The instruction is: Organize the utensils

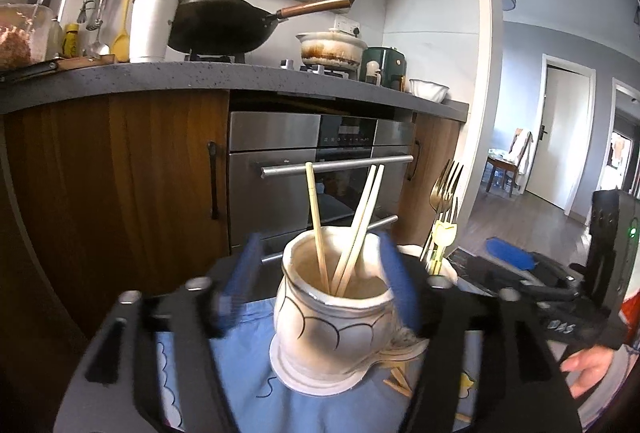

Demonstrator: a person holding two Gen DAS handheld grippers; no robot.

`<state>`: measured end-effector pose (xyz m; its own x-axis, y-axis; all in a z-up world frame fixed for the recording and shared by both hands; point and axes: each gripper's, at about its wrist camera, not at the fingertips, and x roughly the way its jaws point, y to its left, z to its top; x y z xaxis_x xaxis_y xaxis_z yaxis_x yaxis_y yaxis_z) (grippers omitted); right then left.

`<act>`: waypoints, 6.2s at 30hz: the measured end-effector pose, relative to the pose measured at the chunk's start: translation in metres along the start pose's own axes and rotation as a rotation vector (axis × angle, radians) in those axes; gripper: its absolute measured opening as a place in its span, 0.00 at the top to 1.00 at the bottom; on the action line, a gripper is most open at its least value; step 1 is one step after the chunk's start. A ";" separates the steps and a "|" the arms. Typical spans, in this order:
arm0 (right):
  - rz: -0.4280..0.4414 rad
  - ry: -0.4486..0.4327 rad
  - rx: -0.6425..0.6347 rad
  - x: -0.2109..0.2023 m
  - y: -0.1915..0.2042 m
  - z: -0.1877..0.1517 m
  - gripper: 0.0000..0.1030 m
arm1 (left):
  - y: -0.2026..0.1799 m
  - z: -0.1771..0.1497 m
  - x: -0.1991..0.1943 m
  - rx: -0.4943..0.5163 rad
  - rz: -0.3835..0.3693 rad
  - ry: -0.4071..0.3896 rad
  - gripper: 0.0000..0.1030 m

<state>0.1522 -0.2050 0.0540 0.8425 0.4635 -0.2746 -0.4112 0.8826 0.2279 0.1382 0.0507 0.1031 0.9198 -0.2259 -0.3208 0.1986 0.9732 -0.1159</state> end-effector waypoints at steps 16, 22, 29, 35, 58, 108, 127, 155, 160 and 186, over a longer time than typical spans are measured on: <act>-0.154 0.062 -0.025 -0.056 -0.019 -0.026 0.05 | -0.015 -0.023 -0.047 0.026 0.020 0.006 0.05; -0.141 0.096 -0.044 -0.057 -0.014 -0.034 0.05 | -0.019 -0.046 -0.044 0.033 0.023 0.081 0.05; -0.147 0.123 -0.062 -0.058 -0.015 -0.034 0.05 | -0.024 -0.070 -0.032 0.023 0.020 0.175 0.05; -0.189 0.169 -0.052 -0.062 -0.029 -0.042 0.05 | -0.032 -0.083 -0.025 0.045 0.009 0.233 0.05; -0.050 0.449 -0.223 -0.031 -0.014 -0.101 0.39 | -0.089 -0.135 0.004 0.155 -0.100 0.483 0.08; -0.019 0.363 -0.175 -0.039 -0.011 -0.085 0.90 | -0.046 -0.098 -0.013 0.167 0.002 0.543 0.94; 0.007 0.244 -0.106 -0.059 -0.019 -0.061 0.90 | -0.045 -0.072 -0.040 0.159 -0.098 0.372 0.94; 0.149 -0.012 -0.011 -0.032 -0.003 0.035 0.90 | -0.041 0.024 -0.080 0.245 -0.045 0.171 0.94; 0.166 -0.030 0.037 -0.003 -0.003 0.047 0.90 | -0.034 0.031 -0.066 0.241 -0.058 0.189 1.00; 0.174 0.039 0.017 -0.005 0.004 0.015 0.90 | 0.049 -0.094 -0.004 0.051 0.064 0.566 0.72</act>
<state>0.1512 -0.2047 0.0700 0.7447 0.6121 -0.2660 -0.5436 0.7875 0.2904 0.1128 0.0953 0.0101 0.6088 -0.1403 -0.7808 0.1775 0.9834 -0.0384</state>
